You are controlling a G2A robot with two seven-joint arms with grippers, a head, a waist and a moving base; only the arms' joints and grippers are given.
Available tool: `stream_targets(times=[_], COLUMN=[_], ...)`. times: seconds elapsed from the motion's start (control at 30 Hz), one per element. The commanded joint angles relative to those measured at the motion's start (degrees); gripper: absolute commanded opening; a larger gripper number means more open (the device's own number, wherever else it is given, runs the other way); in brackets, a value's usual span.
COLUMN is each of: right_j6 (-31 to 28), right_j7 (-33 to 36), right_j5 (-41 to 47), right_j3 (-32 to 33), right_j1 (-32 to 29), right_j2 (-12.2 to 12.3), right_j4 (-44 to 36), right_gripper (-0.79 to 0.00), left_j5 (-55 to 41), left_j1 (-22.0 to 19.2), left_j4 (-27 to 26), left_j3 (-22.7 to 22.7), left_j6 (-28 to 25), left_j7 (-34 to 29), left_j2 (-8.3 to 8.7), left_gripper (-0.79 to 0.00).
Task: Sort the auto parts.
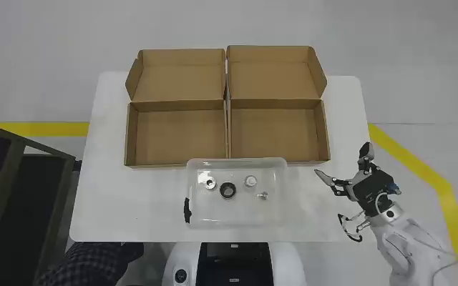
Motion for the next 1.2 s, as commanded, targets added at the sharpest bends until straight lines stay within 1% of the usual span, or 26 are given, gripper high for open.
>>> stream_targets(times=[0.0,0.7,0.8,1.0,1.17], right_j6=[0.0,0.0,-0.3,-5.7,-7.4], right_j7=[0.0,0.1,1.7,7.0,9.9], right_j5=[0.0,0.2,0.5,-1.1,-0.7], right_j3=[0.0,-0.1,-1.1,-5.9,-9.7], right_j1=[0.0,0.0,0.8,4.6,7.5], right_j2=[0.0,0.0,0.1,0.7,0.9], right_j4=[0.0,0.1,0.5,2.1,3.2], right_gripper=[0.0,0.0,0.0,0.0,0.0], left_j5=[0.0,0.0,0.0,0.0,0.0], left_j1=[0.0,0.0,0.0,0.0,0.0], left_j4=[0.0,0.0,0.0,0.0,0.0], left_j3=[0.0,0.0,0.0,0.0,0.0], left_j6=[0.0,0.0,0.0,0.0,0.0], left_j7=[0.0,0.0,0.0,0.0,0.0], left_j2=[0.0,0.0,0.0,0.0,0.0], left_gripper=[0.0,0.0,0.0,0.0,0.0])
